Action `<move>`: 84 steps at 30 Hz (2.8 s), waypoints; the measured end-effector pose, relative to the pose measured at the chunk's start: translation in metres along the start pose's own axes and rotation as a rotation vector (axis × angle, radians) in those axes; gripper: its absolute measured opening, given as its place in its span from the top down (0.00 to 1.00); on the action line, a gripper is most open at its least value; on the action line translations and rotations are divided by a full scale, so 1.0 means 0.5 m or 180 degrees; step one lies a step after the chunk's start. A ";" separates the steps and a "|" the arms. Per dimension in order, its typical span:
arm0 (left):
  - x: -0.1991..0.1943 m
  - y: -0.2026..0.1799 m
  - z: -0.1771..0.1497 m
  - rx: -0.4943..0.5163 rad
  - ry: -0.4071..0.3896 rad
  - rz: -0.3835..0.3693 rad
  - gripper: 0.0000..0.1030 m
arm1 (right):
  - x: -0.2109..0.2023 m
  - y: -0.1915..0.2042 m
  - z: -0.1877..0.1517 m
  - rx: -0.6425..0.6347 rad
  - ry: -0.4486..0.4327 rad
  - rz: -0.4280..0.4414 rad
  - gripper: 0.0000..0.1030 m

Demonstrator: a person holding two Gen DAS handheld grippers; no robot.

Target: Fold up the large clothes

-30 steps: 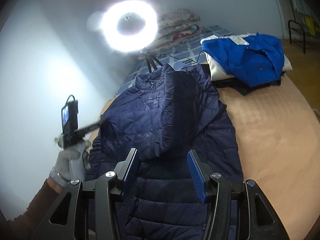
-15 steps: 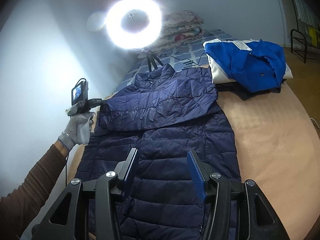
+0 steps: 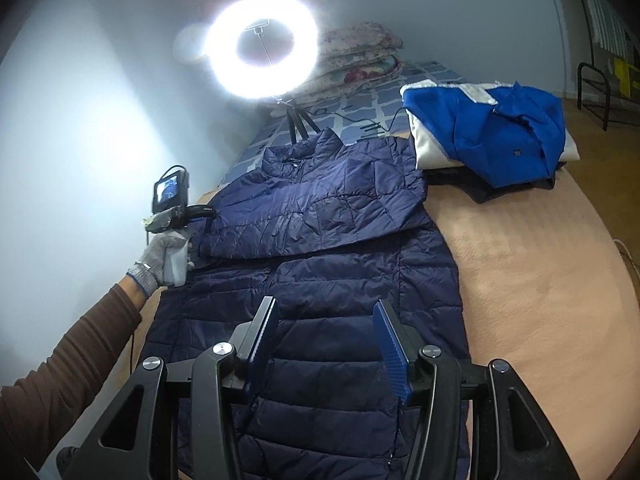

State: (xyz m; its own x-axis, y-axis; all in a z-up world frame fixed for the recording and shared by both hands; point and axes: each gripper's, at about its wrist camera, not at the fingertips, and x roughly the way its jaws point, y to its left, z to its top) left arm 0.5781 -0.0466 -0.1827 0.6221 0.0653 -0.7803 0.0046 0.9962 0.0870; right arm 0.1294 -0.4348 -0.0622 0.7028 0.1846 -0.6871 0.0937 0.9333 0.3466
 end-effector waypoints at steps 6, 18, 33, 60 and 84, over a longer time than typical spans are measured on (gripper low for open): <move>-0.186 0.064 0.000 0.0064 -0.0386 -0.0076 0.49 | -0.035 0.007 0.009 -0.0085 -0.0175 -0.0052 0.49; -0.593 0.220 -0.179 0.0297 -0.0829 -0.0173 0.29 | -0.131 -0.014 -0.035 -0.0327 -0.0481 -0.0194 0.27; -0.724 0.274 -0.559 0.0198 -0.0219 -0.0125 0.17 | -0.065 -0.159 -0.185 -0.0473 0.0182 -0.0535 0.27; -0.525 0.262 -0.728 0.0304 0.0419 -0.0064 0.17 | 0.059 -0.206 -0.310 -0.0315 0.0897 -0.0135 0.18; -0.402 0.336 -0.748 -0.0696 0.1296 -0.0759 0.18 | 0.069 -0.223 -0.307 -0.0044 0.1161 0.0412 0.28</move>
State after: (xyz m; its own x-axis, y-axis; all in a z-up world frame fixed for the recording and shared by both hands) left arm 0.1610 0.1291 -0.2428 0.2686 -0.1912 -0.9441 -0.0815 0.9721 -0.2201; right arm 0.0350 -0.4853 -0.2226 0.4110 0.3962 -0.8211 0.0094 0.8988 0.4383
